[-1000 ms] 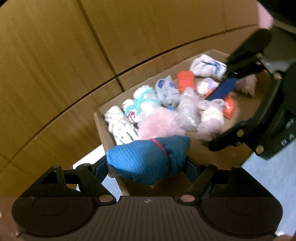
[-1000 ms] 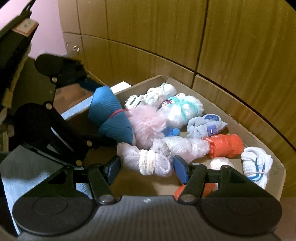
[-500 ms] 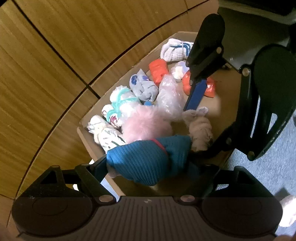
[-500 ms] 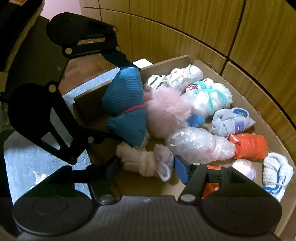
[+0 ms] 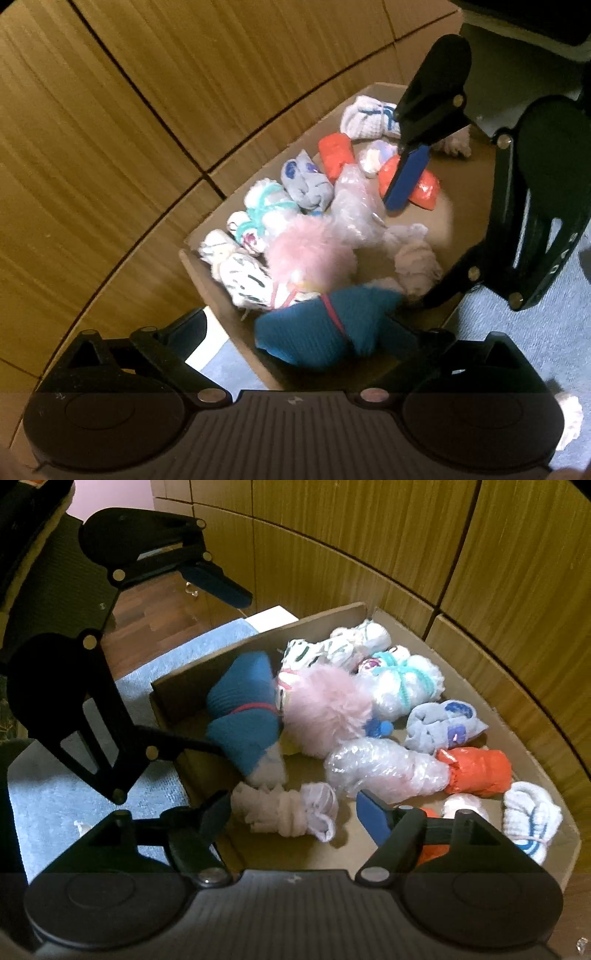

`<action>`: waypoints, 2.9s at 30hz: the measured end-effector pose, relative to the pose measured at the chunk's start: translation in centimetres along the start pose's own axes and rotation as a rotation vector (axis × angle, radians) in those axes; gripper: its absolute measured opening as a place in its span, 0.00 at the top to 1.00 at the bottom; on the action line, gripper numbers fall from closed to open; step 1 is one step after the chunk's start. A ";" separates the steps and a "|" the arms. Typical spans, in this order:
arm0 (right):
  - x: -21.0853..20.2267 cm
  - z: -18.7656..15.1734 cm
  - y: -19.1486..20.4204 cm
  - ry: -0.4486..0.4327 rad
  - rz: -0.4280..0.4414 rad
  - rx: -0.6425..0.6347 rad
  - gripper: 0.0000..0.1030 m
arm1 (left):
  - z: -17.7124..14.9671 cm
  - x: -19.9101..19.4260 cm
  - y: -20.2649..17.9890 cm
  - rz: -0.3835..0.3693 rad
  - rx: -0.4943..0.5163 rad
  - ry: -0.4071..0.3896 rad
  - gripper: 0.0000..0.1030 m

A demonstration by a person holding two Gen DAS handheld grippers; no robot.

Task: Organize objects
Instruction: 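Open both grippers in the tray and withdraw them over the towel, then grasp the white fluffy bundle with the left gripper while the right grasps the floral green-band sock, then carry both held bundles into the cardboard tray and open both grippers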

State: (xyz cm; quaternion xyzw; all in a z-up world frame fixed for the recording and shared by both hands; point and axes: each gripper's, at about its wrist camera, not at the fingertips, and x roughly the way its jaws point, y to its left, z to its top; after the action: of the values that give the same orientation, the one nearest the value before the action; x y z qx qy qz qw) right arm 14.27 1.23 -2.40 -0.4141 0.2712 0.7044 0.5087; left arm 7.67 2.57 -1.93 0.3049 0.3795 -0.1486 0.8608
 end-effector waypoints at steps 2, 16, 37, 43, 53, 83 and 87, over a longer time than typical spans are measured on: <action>-0.5 0.1 0.2 -0.003 -0.006 -0.001 0.30 | 0.0 -0.5 0.2 0.004 -0.015 0.001 0.02; -6.9 -3.3 2.4 -0.104 -0.067 0.090 0.27 | -2.9 -6.7 0.2 -0.011 -0.206 -0.050 0.01; -10.5 -16.4 8.7 -0.225 -0.164 0.317 0.22 | -9.0 -10.5 -8.5 -0.028 -0.244 -0.133 0.01; -9.2 -18.7 9.6 -0.279 -0.221 0.378 0.24 | -9.0 -9.1 -10.9 -0.038 -0.280 -0.158 0.02; -7.6 -19.7 9.5 -0.307 -0.236 0.390 0.45 | -8.4 -6.3 -12.1 -0.073 -0.334 -0.154 0.18; -15.4 -18.1 3.7 -0.408 -0.267 0.384 0.68 | 0.8 -9.1 -8.1 -0.056 -0.432 -0.112 0.48; -16.9 -16.3 1.7 -0.406 -0.277 0.343 0.68 | 4.0 -8.7 -7.5 -0.066 -0.432 -0.120 0.48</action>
State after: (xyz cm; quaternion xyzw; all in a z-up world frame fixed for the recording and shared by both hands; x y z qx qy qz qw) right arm 20.03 -20.71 3.72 -0.2059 0.2198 0.6408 0.7062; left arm 0.47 -5.58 3.57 0.0917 0.3602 -0.1098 0.9218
